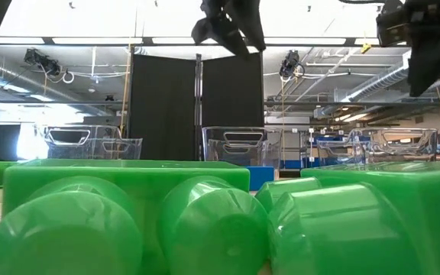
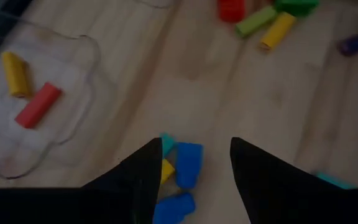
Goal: Sort blocks by size
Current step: Put the red 2 stud game piece into the right transparent bin
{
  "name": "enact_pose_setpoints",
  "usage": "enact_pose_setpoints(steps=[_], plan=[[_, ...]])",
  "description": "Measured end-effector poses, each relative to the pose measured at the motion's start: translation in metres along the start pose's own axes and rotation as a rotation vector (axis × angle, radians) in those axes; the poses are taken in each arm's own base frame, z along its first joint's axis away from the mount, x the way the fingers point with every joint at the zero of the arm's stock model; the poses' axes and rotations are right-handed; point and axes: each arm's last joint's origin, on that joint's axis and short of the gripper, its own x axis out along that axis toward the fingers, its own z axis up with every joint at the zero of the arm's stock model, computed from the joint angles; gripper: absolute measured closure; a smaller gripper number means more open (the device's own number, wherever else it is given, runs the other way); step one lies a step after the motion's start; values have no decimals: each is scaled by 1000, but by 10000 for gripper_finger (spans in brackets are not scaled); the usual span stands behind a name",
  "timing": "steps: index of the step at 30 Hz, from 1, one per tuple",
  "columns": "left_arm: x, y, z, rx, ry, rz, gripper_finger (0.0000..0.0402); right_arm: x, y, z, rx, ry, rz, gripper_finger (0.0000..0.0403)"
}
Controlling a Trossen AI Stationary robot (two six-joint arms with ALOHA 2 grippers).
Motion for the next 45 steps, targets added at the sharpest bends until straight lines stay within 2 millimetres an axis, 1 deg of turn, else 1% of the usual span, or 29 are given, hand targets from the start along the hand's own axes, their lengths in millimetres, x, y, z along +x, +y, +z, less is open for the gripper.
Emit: enact_pose_setpoints(steps=[4,7,11,14,17,20,22,23,26,29,32,36,41,45], plan=[[-2,-21,-15,63,-12,-19,204,11,-1,-10,40,30,-33,168],[-5,-27,-27,74,-20,-34,204,21,-3,-19,24,67,-60,157],[-4,-32,-50,72,-42,-80,204,31,-1,-30,-15,112,-53,154],[-9,-31,-73,55,-70,-129,204,33,5,-36,-33,125,-22,158],[-13,-25,-103,9,-99,-161,204,33,9,-41,-31,138,-3,166],[-13,-18,-132,-91,-131,-167,204,33,12,-46,19,162,-1,175],[-12,-14,-147,-147,-141,-181,204,33,14,-50,40,185,-12,183],[-11,-13,-154,-161,-138,-188,204,34,15,-52,50,194,-17,187],[-4,-5,-173,-128,-87,-164,204,36,18,-56,66,220,-34,201],[1,-2,-180,-118,-68,-145,204,38,21,-59,81,232,-52,214],[1,-3,-179,-156,-85,-164,204,40,23,-61,95,239,-71,225],[0,-3,-179,-101,-97,-159,204,40,26,-59,84,218,-64,236],[0,-3,-178,-64,-105,-162,204,40,26,-58,89,191,-63,237],[-1,-6,-176,-73,-104,-221,204,40,26,-56,77,142,-76,233]])
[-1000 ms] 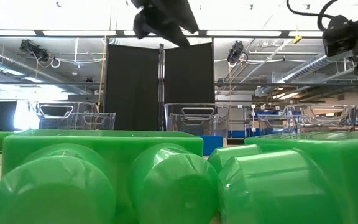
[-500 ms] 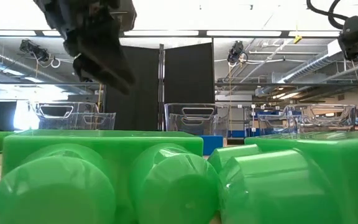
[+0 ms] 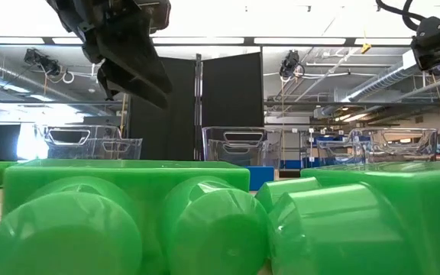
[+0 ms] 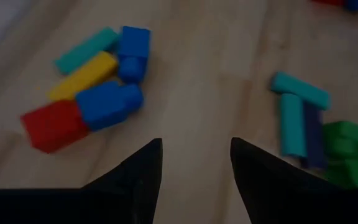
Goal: Sort blocks by size
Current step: Put the red 2 stud game piece into the right transparent bin
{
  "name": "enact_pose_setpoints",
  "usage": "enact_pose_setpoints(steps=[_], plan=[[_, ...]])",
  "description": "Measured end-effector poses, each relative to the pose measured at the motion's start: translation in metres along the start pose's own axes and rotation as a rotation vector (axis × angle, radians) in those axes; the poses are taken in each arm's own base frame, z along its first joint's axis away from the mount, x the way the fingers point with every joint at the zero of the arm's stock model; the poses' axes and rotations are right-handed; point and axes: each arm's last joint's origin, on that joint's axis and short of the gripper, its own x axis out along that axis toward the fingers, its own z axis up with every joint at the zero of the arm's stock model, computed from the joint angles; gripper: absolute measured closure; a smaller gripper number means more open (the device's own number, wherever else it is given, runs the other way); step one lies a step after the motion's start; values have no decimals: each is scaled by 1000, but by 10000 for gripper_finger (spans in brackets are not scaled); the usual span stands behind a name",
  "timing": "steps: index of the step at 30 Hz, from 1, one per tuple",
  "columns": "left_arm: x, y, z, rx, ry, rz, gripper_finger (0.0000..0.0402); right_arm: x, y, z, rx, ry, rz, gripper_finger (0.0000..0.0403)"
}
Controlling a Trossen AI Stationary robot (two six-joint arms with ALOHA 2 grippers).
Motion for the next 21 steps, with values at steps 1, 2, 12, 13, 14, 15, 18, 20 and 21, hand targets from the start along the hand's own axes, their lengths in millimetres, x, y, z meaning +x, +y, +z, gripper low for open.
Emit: enact_pose_setpoints(steps=[1,2,12,13,14,15,18,20,21], plan=[[0,-1,1,-3,1,-17,204,0,0,1,-9,-23,-6,231],[0,-2,1,-6,6,-36,204,0,-1,2,-10,-44,-11,229],[0,-4,1,-2,21,-76,204,1,-5,8,33,-68,-54,143],[0,-5,2,-5,11,-85,204,1,-5,9,32,-64,-49,134],[-1,-6,2,-2,2,-93,204,1,-4,9,33,-58,-41,125],[-1,-8,2,14,-7,-103,204,1,-4,8,36,-50,-32,118],[-2,-11,3,44,-29,-125,204,1,-1,9,38,-45,0,101],[-2,-11,3,47,-26,-122,204,1,2,8,41,-35,26,96],[-2,-11,3,47,-24,-120,204,1,3,7,47,-24,40,96]])
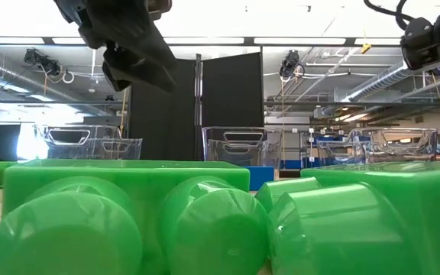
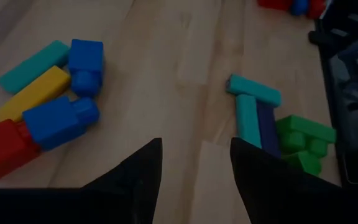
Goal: Sort blocks by size
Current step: Put the red 2 stud game piece into the right transparent bin
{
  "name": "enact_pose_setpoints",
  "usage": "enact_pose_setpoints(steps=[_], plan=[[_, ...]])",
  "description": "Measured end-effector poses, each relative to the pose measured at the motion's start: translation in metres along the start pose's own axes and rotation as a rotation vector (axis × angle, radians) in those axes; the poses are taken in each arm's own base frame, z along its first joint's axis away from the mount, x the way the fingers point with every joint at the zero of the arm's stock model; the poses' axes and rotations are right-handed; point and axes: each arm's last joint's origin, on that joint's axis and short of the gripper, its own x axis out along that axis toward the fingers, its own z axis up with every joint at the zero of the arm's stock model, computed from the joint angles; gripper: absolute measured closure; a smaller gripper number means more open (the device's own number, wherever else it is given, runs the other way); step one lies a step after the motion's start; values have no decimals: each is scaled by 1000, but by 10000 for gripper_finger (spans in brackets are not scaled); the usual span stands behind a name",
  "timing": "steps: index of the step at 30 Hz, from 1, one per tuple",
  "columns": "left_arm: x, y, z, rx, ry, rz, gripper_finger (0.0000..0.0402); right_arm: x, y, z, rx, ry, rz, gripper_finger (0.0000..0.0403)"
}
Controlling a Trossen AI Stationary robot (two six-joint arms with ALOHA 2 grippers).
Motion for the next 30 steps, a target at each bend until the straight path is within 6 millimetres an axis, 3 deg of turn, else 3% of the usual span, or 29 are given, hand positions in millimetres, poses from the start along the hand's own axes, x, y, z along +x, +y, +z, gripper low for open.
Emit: enact_pose_setpoints(steps=[8,16,21,30], plan=[[0,0,-1,-2,5,5,204,3,11,-21,98,161,4,123],[0,1,0,76,6,10,204,-7,52,-53,187,184,-33,135],[0,1,0,114,5,11,204,6,75,-77,269,209,-94,135],[-3,3,2,179,-1,19,204,36,103,-115,388,278,-5,132]])
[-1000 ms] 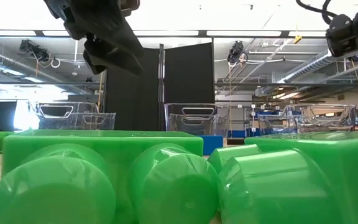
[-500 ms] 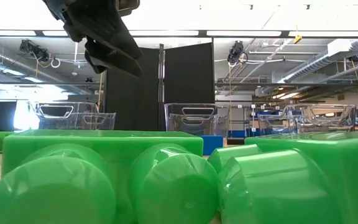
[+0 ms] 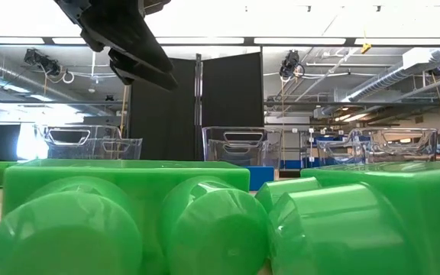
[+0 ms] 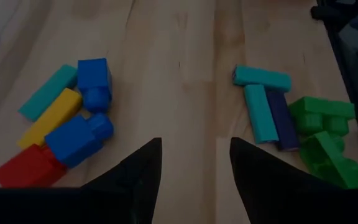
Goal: Sort blocks by size
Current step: Put the red 2 stud game piece into the right transparent bin
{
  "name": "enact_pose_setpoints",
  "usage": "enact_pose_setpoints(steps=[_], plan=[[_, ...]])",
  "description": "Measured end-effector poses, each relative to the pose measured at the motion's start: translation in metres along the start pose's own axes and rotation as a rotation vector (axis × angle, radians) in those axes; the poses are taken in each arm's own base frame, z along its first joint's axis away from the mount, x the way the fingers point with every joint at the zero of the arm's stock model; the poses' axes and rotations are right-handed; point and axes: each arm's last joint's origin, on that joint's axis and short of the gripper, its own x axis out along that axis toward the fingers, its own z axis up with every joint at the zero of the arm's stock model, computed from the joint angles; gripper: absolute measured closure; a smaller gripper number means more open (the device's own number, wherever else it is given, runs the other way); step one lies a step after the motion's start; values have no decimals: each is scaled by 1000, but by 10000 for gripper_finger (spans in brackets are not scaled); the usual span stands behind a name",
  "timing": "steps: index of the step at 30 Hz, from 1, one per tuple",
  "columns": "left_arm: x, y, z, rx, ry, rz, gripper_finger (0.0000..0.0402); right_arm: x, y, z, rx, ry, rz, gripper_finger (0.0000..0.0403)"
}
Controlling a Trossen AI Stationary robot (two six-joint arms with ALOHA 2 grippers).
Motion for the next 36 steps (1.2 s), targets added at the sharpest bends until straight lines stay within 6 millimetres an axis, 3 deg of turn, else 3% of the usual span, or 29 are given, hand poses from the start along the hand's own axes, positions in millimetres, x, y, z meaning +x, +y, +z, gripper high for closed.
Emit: enact_pose_setpoints(steps=[9,14,18,26,36], plan=[[-15,8,2,23,30,14,204,32,3,-7,10,22,-72,147],[-39,14,6,47,27,18,204,41,3,-8,5,14,-106,170],[-58,23,0,44,-18,7,204,42,1,-6,3,-3,-132,212],[-91,41,-33,-3,-175,-98,204,42,-1,-4,1,-20,-150,314],[-119,55,-47,13,-206,-111,204,29,-1,8,40,-34,-159,320]])
